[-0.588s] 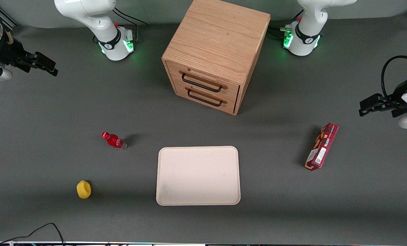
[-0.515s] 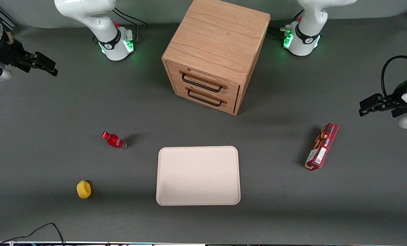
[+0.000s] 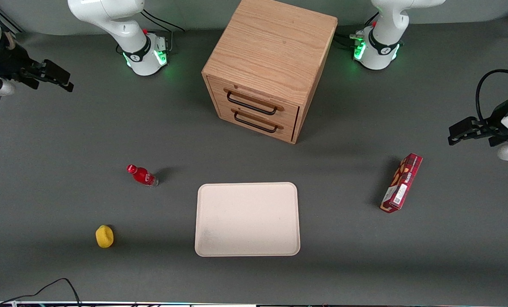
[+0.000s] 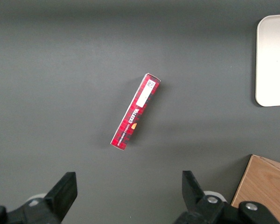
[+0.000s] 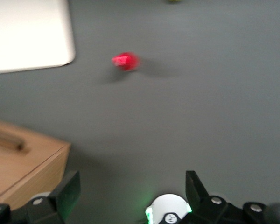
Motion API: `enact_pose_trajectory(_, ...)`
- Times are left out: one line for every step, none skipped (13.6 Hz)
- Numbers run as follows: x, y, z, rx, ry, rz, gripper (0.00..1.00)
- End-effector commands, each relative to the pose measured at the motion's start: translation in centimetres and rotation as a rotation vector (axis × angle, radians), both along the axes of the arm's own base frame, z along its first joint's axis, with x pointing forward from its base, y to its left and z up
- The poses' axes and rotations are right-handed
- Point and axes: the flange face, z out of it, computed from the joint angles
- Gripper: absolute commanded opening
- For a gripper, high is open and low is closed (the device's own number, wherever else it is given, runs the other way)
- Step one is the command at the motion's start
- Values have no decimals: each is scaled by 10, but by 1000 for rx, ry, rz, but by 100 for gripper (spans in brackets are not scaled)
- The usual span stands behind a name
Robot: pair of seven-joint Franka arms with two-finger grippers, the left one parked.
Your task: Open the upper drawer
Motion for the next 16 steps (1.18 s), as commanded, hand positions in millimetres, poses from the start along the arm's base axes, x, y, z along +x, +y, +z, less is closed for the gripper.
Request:
enact_pose_trajectory(19,39,6,119,-11,204,100)
enact_pose_trajectory(33,67,2,120,-6,255,100)
enact_pose_trajectory(42,100,-6,128,6,341,100)
enact_pose_trajectory(48,133,-19,143,19,463,100)
enact_pose_trajectory(48,168,-34,169,39,593,100)
enact_pose_trajectory(49,191,-50,210,49,687,100)
enact_pose_trajectory(54,210,-67,253,53,743,100)
enact_pose_trajectory(55,233,-84,304,68,792,100)
enact_pose_trajectory(58,259,-108,343,71,851,100)
enact_pose_trajectory(58,279,-126,365,78,876,100)
enact_pose_trajectory(60,296,-147,390,91,890,100)
enact_pose_trajectory(60,313,-166,414,102,904,100)
enact_pose_trajectory(58,328,-181,433,106,917,100)
enact_pose_trajectory(57,339,-196,446,114,922,100)
enact_pose_trajectory(56,348,-210,455,122,922,100)
enact_pose_trajectory(53,358,-221,457,125,928,100)
